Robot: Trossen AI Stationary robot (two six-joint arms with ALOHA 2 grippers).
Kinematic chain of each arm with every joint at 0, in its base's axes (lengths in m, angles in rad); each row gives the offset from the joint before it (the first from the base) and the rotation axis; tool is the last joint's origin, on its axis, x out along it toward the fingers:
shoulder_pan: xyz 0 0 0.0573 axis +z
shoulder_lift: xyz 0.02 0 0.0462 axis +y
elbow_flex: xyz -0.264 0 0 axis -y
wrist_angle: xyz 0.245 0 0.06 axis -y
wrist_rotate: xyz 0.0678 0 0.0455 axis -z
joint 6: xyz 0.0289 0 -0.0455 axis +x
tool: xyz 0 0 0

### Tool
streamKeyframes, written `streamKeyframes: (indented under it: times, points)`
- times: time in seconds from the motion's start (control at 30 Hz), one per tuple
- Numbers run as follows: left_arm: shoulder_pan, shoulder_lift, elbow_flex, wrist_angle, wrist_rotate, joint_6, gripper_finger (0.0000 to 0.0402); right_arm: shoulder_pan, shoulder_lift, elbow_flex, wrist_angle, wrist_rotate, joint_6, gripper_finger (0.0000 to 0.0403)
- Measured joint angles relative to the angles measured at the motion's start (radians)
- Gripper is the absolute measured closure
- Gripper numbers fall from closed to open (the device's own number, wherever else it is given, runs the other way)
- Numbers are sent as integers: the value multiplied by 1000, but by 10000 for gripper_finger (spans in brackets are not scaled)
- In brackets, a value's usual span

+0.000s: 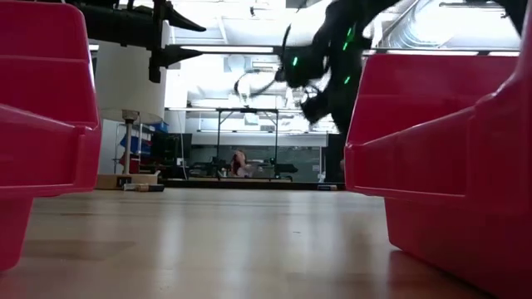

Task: Sort batteries
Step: Put the black-brown battery into the right red bin

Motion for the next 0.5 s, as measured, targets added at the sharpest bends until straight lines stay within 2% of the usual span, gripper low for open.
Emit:
streamKeyframes:
  times: [0.07,0.3,0.43,0.5]
  points:
    - [0,0,0,0,0,-16,195,83,-39,-2,-7,-21,27,369]
    - [1,0,0,-19,0,-12,195,411,-151,0,18,-256,218,369]
    - [1,0,0,-39,-1,-12,195,608,-161,0,153,-433,433,369]
    - [1,0,0,-47,-1,-12,195,680,-159,0,252,-444,535,369]
